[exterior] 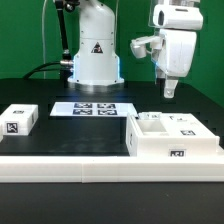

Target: Assemble cabinet

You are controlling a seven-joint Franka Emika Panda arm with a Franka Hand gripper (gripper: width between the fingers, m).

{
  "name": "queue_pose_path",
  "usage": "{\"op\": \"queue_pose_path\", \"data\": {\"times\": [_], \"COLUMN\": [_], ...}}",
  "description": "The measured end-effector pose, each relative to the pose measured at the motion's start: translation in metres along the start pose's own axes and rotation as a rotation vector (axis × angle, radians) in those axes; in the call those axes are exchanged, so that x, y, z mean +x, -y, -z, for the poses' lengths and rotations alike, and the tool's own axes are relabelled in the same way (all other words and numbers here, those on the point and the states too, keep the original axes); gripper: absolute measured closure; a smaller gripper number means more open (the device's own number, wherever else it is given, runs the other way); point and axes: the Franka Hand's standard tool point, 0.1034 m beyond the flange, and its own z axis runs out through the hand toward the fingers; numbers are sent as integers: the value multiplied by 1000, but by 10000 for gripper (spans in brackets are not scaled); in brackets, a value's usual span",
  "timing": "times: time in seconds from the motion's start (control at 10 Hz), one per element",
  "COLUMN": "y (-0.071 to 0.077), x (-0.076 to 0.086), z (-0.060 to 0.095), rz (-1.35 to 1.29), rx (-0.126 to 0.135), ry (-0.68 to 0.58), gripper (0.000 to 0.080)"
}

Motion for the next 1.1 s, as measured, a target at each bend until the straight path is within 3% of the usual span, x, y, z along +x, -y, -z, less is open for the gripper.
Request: {"op": "queue_pose_path", "data": {"times": [0.5,0.8,1.1], "y": [27,34,35], "x": [8,12,7], "z": [-33,-54,-61], "rz": [5,-2,-11], "rx": [8,6,11], "ry": [-49,-86,-92], "gripper": [2,2,2]}}
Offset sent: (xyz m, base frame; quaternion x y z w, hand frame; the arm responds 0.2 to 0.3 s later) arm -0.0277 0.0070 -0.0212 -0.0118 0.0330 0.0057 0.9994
